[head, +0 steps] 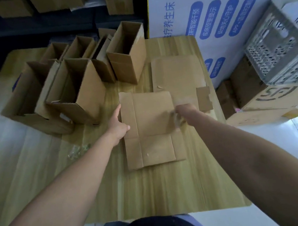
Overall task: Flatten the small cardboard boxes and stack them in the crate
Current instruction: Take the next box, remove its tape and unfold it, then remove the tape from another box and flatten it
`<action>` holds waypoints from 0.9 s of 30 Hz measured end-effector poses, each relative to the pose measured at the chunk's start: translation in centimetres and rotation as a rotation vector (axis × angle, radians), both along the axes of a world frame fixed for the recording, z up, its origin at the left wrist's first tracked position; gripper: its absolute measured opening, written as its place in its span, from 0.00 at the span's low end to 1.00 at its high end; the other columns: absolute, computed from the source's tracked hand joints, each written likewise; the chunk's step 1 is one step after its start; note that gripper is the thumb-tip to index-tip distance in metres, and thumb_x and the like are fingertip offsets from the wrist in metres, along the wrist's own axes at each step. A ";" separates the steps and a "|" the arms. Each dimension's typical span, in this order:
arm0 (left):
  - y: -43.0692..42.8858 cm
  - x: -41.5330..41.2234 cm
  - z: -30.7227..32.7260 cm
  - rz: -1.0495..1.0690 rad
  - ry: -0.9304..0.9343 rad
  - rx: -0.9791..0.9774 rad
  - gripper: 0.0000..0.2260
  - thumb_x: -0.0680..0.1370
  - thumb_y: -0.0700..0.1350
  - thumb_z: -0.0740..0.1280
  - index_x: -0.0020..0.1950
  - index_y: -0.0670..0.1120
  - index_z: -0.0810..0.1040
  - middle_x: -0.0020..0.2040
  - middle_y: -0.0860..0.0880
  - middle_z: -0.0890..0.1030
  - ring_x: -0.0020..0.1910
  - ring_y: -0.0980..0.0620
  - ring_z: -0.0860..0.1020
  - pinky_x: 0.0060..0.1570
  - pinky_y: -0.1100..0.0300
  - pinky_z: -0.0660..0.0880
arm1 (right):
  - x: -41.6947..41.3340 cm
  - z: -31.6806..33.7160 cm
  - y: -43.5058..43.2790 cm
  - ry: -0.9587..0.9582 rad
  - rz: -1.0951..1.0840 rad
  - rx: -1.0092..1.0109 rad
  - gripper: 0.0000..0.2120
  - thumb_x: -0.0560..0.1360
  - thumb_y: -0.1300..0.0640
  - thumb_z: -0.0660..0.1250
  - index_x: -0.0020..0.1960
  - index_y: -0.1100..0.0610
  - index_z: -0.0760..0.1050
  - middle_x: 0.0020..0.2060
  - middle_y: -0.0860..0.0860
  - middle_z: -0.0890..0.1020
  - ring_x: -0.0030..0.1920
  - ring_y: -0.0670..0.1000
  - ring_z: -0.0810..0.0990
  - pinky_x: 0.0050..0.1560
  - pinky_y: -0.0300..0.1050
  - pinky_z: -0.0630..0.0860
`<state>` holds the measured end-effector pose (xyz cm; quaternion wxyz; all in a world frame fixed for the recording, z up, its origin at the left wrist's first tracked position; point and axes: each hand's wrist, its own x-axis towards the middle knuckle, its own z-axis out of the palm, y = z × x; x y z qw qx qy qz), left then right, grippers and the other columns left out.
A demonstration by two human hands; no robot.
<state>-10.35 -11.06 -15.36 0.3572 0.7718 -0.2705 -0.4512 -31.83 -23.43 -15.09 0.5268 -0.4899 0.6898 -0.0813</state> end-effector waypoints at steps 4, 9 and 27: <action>-0.5 0.8 0.1 0.032 0.000 0.024 0.40 0.72 0.27 0.67 0.75 0.58 0.59 0.70 0.44 0.69 0.65 0.43 0.71 0.61 0.48 0.74 | 0.3 0.1 -1.2 -0.089 -0.076 -0.083 0.20 0.78 0.58 0.64 0.68 0.61 0.70 0.64 0.56 0.75 0.63 0.55 0.74 0.58 0.44 0.70; -0.8 -0.7 -0.5 0.037 0.091 0.039 0.39 0.72 0.26 0.66 0.75 0.56 0.60 0.68 0.43 0.70 0.61 0.48 0.72 0.62 0.52 0.72 | -0.8 -0.3 0.2 0.060 0.034 -0.065 0.16 0.76 0.52 0.68 0.55 0.64 0.77 0.50 0.58 0.81 0.43 0.54 0.79 0.39 0.43 0.72; 1.3 -6.6 -3.2 -1.079 -0.632 0.188 0.37 0.74 0.48 0.71 0.77 0.54 0.53 0.78 0.55 0.49 0.77 0.47 0.48 0.73 0.48 0.49 | -6.1 -2.0 8.7 0.645 0.393 -0.099 0.38 0.73 0.50 0.70 0.75 0.59 0.54 0.73 0.58 0.55 0.72 0.62 0.55 0.69 0.55 0.63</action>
